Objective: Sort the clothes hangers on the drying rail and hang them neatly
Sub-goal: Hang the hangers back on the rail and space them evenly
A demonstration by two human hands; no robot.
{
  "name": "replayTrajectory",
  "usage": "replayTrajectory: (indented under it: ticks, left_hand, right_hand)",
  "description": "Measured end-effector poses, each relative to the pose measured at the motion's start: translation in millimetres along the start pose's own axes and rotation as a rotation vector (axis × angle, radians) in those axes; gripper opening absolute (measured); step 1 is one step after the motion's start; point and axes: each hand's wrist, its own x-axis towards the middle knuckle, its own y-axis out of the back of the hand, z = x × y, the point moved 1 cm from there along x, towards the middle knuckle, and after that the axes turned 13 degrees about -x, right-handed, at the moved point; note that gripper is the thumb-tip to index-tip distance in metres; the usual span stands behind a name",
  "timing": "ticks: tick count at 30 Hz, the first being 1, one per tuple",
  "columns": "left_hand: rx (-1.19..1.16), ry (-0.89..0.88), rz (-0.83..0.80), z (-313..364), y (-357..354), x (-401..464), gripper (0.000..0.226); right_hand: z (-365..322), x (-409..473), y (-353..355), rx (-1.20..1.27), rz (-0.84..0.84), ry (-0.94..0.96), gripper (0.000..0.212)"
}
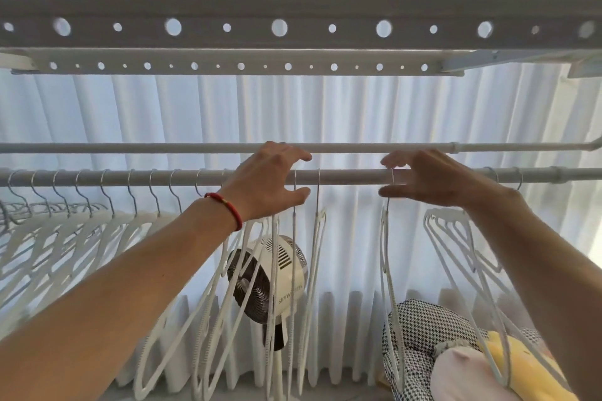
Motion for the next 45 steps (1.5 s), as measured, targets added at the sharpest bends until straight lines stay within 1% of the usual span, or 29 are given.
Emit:
replayTrajectory:
  ticks: [2,7,17,21,29,33,35,36,38,39,40,41,45]
  left_hand:
    - [-0.008,-0.006,0.005,4.3,-5.3,2.2,0.057]
    - [-0.013,-0.009,0.019,8.8,-10.7,4.9,0.054]
    - [-0.001,0.021,0.033,11.0,-9.2,-1.4,0.053]
    - [-0.002,0.033,0.032,9.3,-6.7,-3.9,0.053]
    - [-0.003,0.032,0.034,5.7,-6.2,-6.3,0.052]
    - [-0.015,0.027,0.022,6.2,-8.4,-5.9,0.053]
    - [-0.021,0.014,0.020,6.8,-8.4,-4.8,0.053]
    - [-0.021,0.005,0.020,7.5,-8.3,-4.2,0.053]
    - [-0.019,-0.020,0.019,10.5,-8.9,-1.4,0.053]
    - [-0.022,-0.035,0.018,13.3,-10.0,1.0,0.053]
    - [-0.027,-0.051,0.017,16.7,-11.6,4.4,0.053]
    - [-0.037,-0.066,0.015,21.1,-14.1,8.3,0.052]
    - [-0.082,-0.113,-0.026,47.7,-34.6,26.7,0.052]
  right_hand:
    - [6.8,-4.1,-8.6,-0.015,-0.029,-0.002,0.052]
    - [6.4,-3.3,-17.9,0.043,0.018,0.011,0.044]
    - [-46.5,22.9,-15.0,0.006,-0.030,0.160,0.029]
    - [-56.5,27.6,-14.6,-0.022,-0.032,0.169,0.028]
    - [-54.9,27.6,-13.3,-0.043,-0.029,0.175,0.027]
    - [-54.9,29.4,-15.8,-0.037,-0.028,0.161,0.028]
    - [-54.9,29.4,-17.0,-0.032,-0.030,0.153,0.032]
    - [-55.4,27.9,-17.7,-0.027,-0.034,0.151,0.037]
    - [-55.5,21.2,-17.7,-0.018,-0.027,0.141,0.056]
    - [-54.1,16.0,-16.8,-0.010,-0.005,0.126,0.066]
    - [-51.1,10.0,-15.3,-0.006,0.028,0.109,0.071]
    - [-45.9,3.4,-13.2,-0.010,0.061,0.094,0.070]
    - [-5.2,-30.0,-1.4,-0.076,0.141,-0.027,0.051]
